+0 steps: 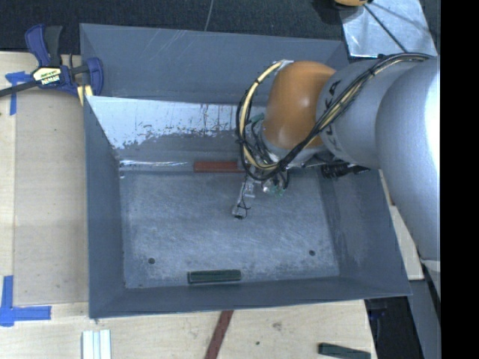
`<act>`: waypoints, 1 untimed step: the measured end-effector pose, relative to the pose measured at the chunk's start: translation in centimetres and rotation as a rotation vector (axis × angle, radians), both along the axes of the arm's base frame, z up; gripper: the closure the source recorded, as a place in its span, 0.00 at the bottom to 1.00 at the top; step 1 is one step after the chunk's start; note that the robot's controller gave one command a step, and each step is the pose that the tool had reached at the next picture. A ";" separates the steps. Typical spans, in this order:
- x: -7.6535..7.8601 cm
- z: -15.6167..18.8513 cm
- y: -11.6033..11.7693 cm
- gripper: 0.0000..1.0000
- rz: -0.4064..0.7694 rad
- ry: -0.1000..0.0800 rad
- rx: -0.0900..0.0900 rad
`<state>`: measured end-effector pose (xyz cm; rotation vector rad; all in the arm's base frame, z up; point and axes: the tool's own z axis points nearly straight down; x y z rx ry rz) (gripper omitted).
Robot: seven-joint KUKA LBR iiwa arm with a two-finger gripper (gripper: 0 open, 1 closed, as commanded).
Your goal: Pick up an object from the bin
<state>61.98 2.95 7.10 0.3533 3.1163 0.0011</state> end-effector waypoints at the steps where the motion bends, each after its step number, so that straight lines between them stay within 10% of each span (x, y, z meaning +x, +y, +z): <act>1: 0.4 0.4 0.0 1.00 0.000 -0.012 0.000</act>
Offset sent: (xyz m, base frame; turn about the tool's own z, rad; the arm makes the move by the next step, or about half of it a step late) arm 0.0000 0.0000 0.0000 0.0000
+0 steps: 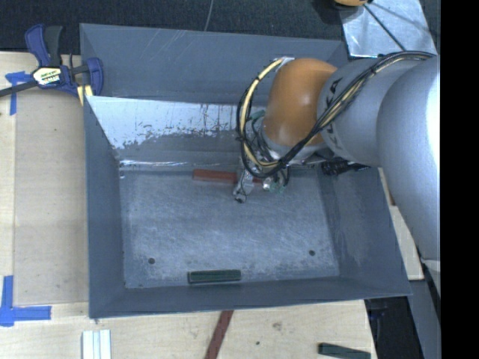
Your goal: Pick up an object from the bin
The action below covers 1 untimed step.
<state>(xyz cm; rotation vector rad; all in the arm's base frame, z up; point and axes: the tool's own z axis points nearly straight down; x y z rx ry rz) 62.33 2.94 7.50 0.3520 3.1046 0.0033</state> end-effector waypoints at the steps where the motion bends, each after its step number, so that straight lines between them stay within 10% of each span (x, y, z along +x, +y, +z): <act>1: -0.4 -0.4 0.0 0.00 0.000 0.012 0.000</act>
Offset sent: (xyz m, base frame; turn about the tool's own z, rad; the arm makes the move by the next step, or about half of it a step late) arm 0.0000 0.0000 0.0000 0.0000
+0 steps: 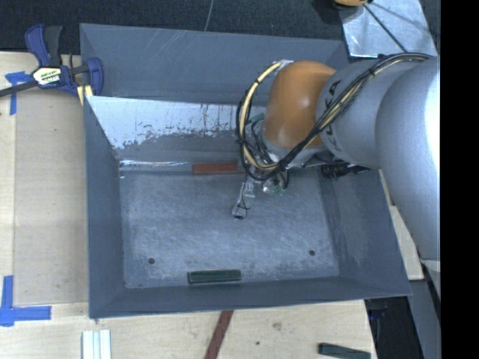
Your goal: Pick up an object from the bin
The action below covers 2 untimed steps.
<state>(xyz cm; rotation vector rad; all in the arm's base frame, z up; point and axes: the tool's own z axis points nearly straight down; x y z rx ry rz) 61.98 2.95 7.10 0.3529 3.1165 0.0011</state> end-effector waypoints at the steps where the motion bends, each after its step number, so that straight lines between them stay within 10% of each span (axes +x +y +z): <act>1: 0.3 0.4 0.0 1.00 0.000 -0.010 0.000; 2: 0.3 0.4 0.0 1.00 0.000 -0.010 0.000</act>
Offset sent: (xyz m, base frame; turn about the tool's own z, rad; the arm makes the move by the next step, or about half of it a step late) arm 0.0000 0.0000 0.0000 0.0000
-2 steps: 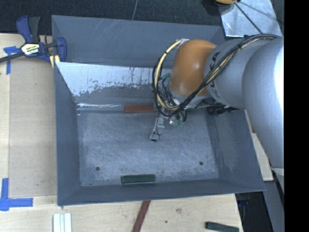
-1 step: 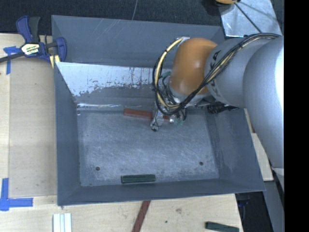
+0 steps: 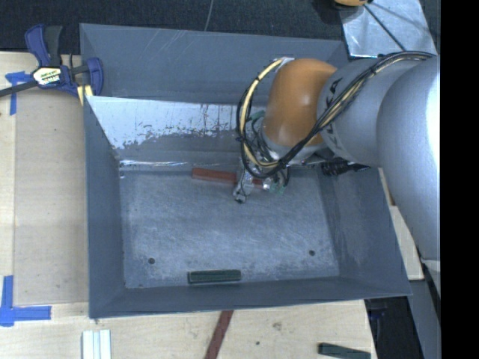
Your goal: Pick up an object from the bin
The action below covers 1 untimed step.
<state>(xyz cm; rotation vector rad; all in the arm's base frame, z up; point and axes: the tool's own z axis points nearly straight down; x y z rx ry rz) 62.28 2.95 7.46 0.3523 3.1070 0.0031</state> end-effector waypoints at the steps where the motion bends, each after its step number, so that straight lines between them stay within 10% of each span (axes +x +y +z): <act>1: -2.4 5.1 -0.1 1.00 0.001 0.018 0.000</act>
Offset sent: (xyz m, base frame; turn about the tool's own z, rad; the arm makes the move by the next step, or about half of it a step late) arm -0.0062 0.0063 0.0944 0.1058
